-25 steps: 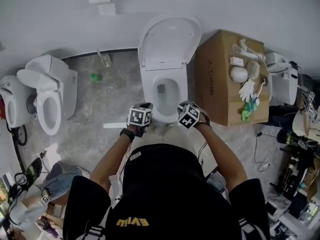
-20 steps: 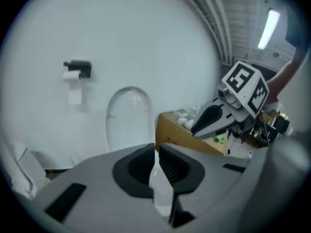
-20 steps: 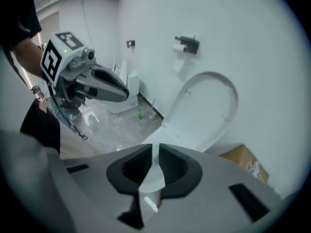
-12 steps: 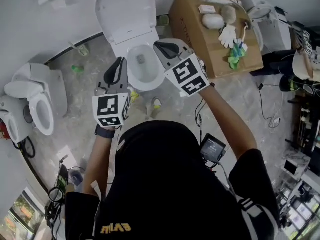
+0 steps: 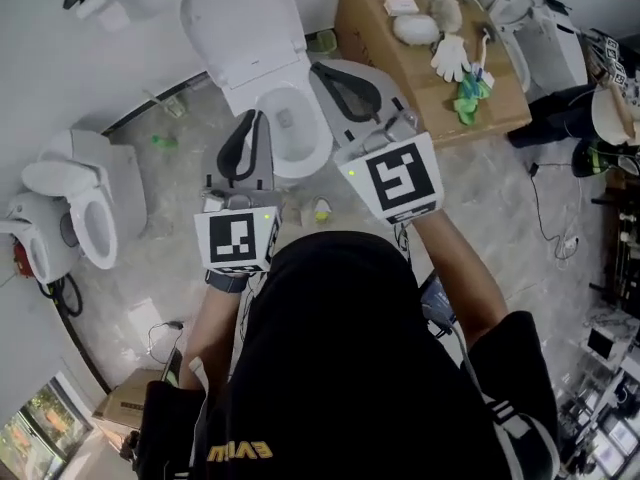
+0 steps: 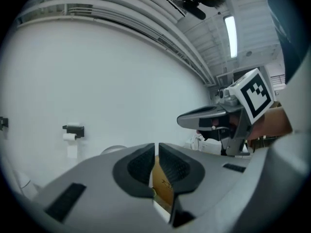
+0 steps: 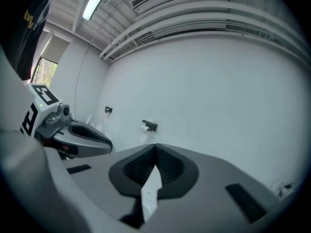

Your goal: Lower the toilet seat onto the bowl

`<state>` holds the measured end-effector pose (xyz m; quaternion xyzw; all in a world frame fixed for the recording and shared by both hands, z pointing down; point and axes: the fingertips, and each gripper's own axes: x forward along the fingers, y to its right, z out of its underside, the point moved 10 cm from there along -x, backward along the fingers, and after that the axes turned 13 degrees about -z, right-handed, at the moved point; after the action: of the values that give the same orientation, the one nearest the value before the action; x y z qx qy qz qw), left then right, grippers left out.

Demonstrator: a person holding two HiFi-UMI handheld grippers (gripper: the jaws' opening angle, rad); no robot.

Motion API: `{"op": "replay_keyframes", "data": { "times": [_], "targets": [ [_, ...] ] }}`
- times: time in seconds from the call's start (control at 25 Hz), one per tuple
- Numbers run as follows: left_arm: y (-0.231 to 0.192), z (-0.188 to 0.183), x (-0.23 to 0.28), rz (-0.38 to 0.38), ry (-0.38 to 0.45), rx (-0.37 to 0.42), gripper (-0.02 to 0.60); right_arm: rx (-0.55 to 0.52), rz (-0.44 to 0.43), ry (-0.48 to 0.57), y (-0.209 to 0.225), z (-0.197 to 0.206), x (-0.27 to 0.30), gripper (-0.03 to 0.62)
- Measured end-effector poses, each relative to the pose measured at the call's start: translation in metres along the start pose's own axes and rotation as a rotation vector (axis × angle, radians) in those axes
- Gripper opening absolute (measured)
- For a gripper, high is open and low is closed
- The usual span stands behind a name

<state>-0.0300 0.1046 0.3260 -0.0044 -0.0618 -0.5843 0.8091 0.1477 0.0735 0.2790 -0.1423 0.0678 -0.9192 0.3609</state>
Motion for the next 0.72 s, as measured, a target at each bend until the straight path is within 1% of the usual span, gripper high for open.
{"op": "replay_keyframes", "data": {
  "times": [0.12,0.32,0.44,0.64,0.72],
  "targets": [
    [-0.001,0.005,-0.01,-0.007,-0.002,0.003,0.034,0.039,0.033,0.001,-0.009,0.004,-0.012,-0.006],
    [-0.022,0.009,-0.018,-0.048,-0.006,0.01,0.034,0.146,0.055,-0.035,-0.023,0.017,-0.007,-0.006],
    [-0.032,0.004,-0.021,-0.072,-0.003,0.033,0.034,0.154,0.053,-0.028,-0.022,0.015,-0.003,-0.006],
    [-0.045,0.001,-0.027,-0.093,-0.006,0.042,0.034,0.153,0.06,-0.015,-0.024,0.01,0.0,-0.006],
    [-0.047,0.002,-0.029,-0.095,-0.008,0.035,0.034,0.145,0.058,-0.012,-0.027,0.009,0.001,-0.006]
  ]
}}
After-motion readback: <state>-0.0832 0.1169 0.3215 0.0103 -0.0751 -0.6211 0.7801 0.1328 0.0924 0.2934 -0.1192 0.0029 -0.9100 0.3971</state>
